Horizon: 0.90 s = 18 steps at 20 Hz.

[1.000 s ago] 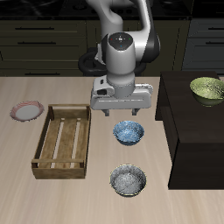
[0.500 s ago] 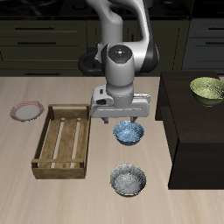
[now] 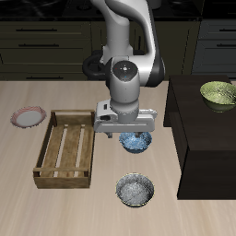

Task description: Place the blue bowl in the wooden tray

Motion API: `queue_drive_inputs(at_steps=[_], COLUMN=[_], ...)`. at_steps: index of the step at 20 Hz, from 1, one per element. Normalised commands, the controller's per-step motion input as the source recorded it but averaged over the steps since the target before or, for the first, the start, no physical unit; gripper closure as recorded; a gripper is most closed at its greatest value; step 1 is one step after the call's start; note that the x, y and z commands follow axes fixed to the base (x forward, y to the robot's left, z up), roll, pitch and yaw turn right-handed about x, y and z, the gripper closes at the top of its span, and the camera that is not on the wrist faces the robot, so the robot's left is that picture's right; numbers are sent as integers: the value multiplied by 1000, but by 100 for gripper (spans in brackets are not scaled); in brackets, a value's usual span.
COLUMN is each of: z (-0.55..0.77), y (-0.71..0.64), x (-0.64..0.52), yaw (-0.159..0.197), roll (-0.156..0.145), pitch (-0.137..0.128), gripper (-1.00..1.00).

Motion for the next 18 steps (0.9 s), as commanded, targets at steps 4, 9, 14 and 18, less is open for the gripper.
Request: queue_drive_inputs(at_steps=[4, 9, 14, 18], z=[-302, -336, -79, 122], y=[-30, 4, 0, 22], x=[23, -34, -131, -79], yaw=[-3, -2, -16, -19], roll=[-4, 17, 28, 46], pitch=[40, 50, 6, -44], gripper=[-100, 100, 100, 100])
